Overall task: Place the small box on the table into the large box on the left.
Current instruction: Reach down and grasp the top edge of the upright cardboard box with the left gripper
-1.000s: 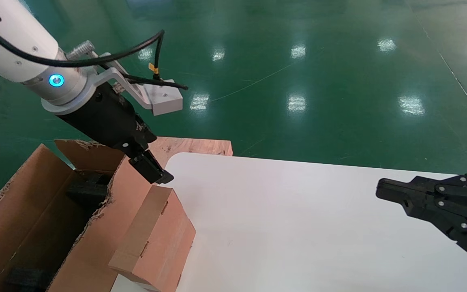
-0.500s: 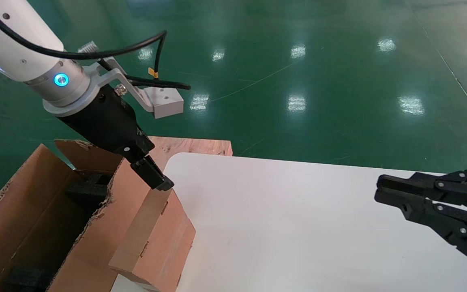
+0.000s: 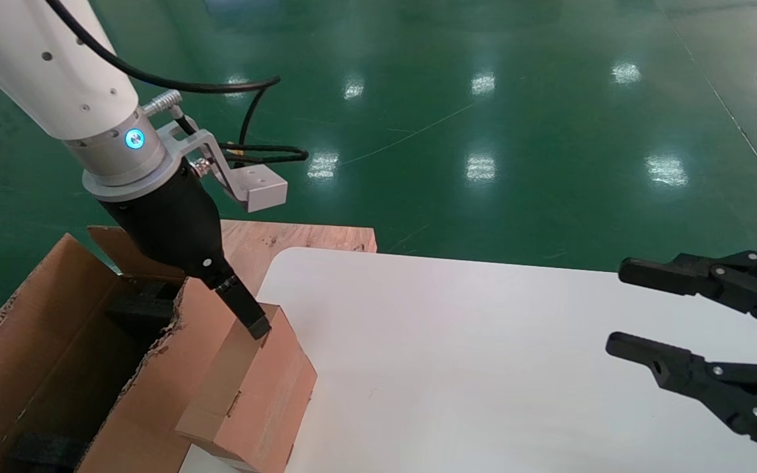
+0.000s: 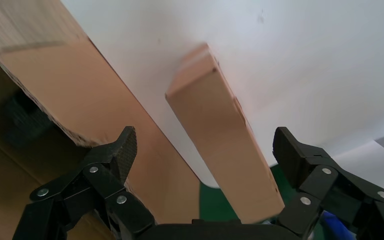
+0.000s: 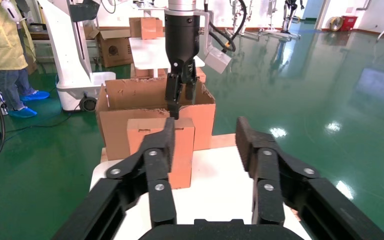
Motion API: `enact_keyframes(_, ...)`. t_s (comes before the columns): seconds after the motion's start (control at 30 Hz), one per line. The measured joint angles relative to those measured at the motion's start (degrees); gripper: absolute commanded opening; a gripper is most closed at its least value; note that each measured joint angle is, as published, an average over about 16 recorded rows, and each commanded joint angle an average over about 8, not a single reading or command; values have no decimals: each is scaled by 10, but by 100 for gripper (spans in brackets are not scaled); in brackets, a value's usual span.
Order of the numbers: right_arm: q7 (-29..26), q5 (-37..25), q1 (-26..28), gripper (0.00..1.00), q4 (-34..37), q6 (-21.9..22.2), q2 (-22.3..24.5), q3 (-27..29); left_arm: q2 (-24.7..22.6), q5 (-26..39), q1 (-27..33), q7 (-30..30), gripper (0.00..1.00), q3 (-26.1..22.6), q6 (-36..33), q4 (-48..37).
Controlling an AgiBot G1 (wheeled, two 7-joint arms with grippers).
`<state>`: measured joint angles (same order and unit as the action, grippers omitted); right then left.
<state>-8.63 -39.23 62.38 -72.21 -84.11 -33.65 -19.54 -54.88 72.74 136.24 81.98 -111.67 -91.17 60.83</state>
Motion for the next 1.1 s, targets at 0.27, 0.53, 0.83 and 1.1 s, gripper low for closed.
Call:
enact_keyframes(0.27,0,0,0,100,0,0,0,0,-21,-53,-5,24,100,-57,18,-33)
enact_keyframes(0.53,0,0,0,100,0,0,0,0,-25,-61,-34,50,100,-78,49,-42)
enact_keyframes(0.83,0,0,0,100,0,0,0,0,-23,-55,-58,80,100,-88,71,-31)
enact_keyframes(1.1,0,0,0,100,0,0,0,0,-18,-57,-65,95,100,-91,75,-24)
